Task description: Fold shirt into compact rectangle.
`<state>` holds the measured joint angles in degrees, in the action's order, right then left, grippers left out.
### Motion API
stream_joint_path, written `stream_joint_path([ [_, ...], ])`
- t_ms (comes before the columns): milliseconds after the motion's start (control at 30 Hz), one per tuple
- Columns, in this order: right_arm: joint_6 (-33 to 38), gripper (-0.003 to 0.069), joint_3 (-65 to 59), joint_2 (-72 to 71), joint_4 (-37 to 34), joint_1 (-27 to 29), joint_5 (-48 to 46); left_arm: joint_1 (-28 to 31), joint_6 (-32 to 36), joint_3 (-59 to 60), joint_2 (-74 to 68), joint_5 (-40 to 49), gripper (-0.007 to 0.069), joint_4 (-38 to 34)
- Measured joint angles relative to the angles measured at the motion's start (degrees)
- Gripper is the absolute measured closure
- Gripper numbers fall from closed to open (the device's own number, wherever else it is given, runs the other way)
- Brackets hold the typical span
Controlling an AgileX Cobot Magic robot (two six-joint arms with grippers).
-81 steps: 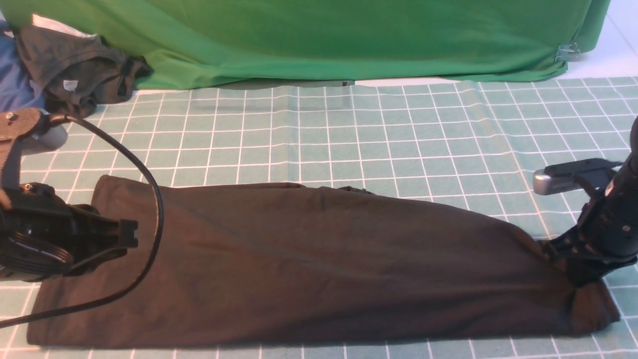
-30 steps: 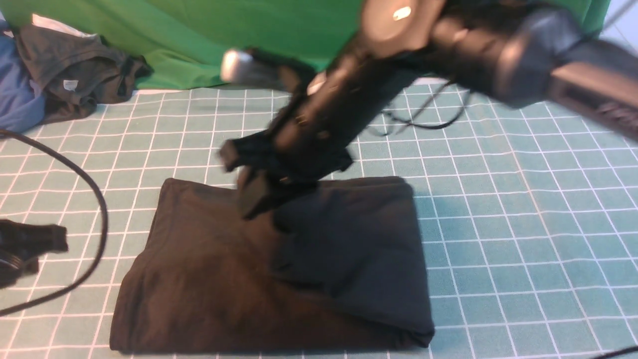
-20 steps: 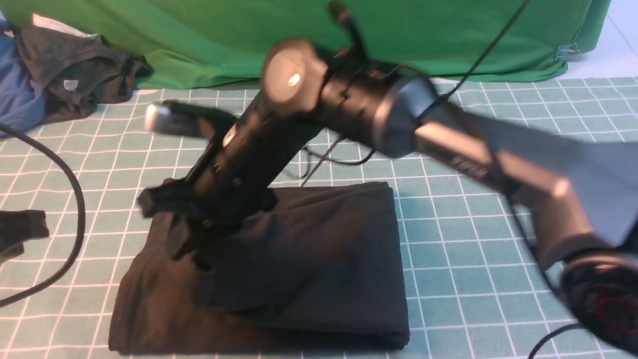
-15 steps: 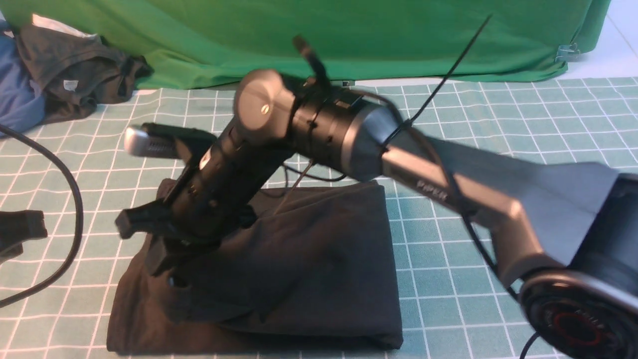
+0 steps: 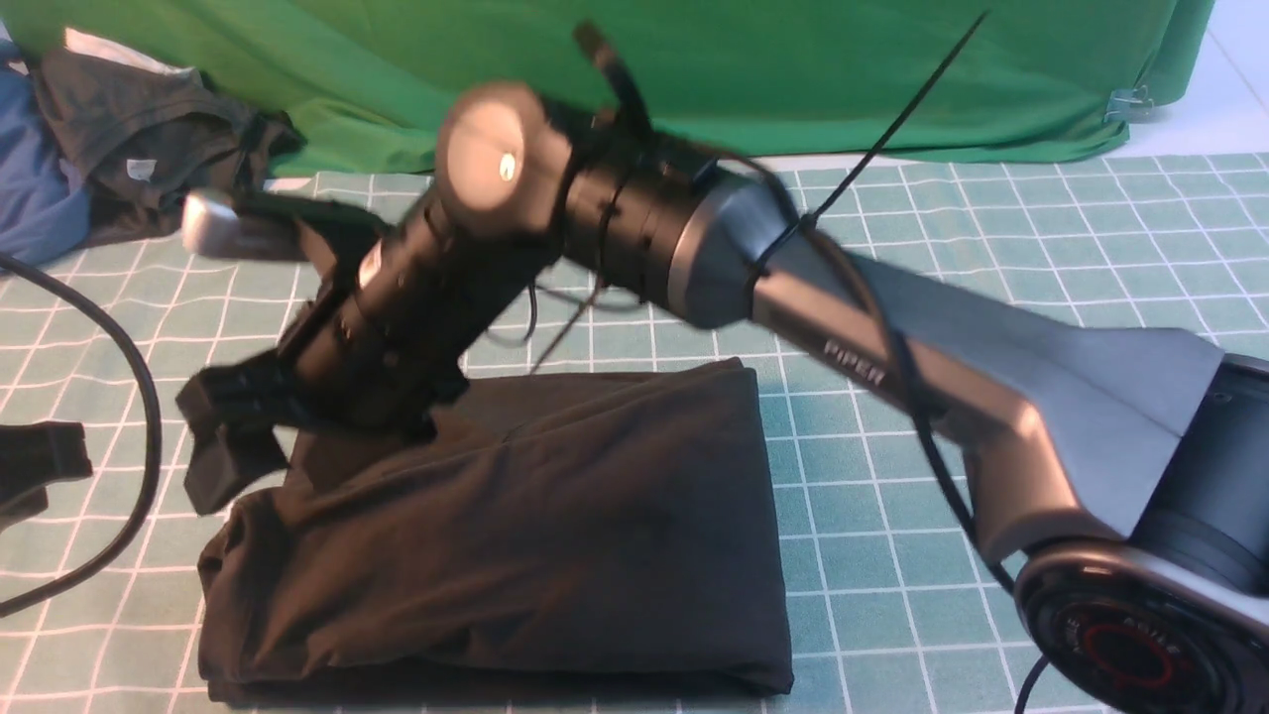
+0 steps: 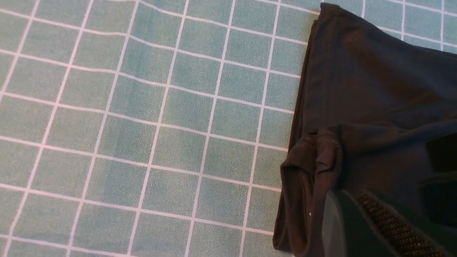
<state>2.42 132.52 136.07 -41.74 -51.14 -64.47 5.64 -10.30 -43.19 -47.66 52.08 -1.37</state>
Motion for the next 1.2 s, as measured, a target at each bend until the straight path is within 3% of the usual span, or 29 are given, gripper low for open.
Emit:
stream_joint_path([
  [67, 1.4, 0.0165, 4.0, -0.3, 3.3, 1.6, -3.6, 0.0, 0.1, 0.0, 0.0, 0.2, 0.0617, -1.2],
  [133, 1.6, 0.0307, 5.4, -1.8, 9.4, 3.3, -4.3, 0.0, 1.0, 0.0, 0.0, 0.2, 0.0617, -4.1],
  [200, 1.2, 0.0493, 5.0, -4.0, 15.9, 5.2, -4.7, 0.0, 3.9, 0.0, 0.0, 0.2, 0.0617, -7.7],
  [333, 1.2, 0.0614, -1.3, -11.6, 22.7, 9.0, -4.6, 0.0, 11.2, 0.4, -0.8, 0.0, 0.0617, -17.0],
  [467, 3.3, 0.0629, -12.9, -21.2, 23.9, 11.6, -4.6, 0.0, 15.7, 1.9, -3.4, -0.6, 0.0617, -23.3],
  [600, 6.5, 0.0634, -29.9, -29.7, 24.0, 12.2, -4.8, -0.1, 24.3, 4.6, -10.6, -2.5, 0.0617, -33.5],
  [767, 7.3, 0.0634, -47.6, -31.8, 23.5, 11.2, 0.9, -5.2, 32.0, 7.0, -21.5, -7.7, 0.0617, -42.0],
  [933, 7.3, 0.0634, -57.4, -31.3, 22.4, 10.2, 8.2, -10.8, 31.2, 7.1, -28.6, -12.9, 0.0617, -41.5],
  [1200, 7.1, 0.0636, -66.7, -31.3, 21.6, 10.0, 15.1, -12.4, 13.5, 8.0, -35.0, -12.5, 0.0617, -21.6],
])
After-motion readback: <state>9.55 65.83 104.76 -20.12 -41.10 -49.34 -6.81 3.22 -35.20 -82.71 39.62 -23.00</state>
